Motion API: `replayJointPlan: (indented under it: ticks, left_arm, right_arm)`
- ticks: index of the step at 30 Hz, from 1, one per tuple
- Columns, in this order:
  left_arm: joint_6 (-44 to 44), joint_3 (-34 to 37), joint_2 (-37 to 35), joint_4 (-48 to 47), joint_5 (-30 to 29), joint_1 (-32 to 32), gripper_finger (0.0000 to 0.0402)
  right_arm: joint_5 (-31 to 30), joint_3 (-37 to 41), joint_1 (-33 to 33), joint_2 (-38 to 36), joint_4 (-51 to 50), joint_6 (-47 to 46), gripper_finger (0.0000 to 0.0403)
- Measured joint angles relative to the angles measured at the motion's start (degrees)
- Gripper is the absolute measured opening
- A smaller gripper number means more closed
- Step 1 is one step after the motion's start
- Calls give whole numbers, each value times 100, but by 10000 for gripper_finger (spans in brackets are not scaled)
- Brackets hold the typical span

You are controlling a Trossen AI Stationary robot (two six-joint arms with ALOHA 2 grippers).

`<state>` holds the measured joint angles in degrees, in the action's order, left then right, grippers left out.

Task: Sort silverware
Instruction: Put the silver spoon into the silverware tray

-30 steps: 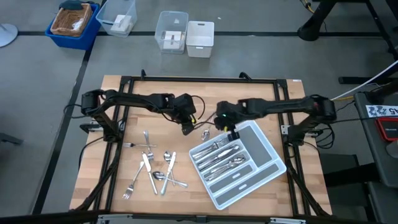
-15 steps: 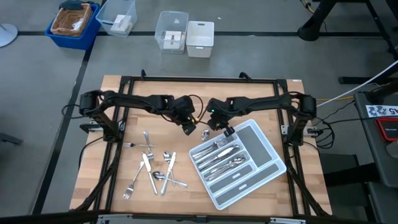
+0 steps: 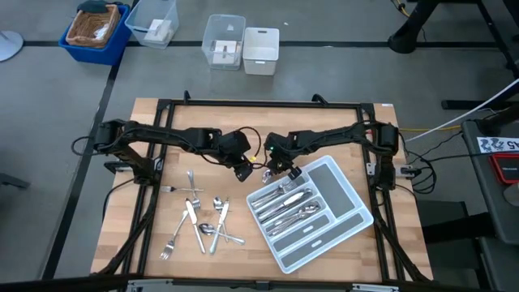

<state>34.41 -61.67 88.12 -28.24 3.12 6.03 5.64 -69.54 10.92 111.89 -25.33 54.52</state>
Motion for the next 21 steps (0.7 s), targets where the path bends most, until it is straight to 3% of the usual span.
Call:
replayJointPlan:
  ticks: [21]
  left_arm:
    - [664,0,-688,15,-873,-1123,107]
  right_arm:
    - [145,-551,-5,219,156,1,99]
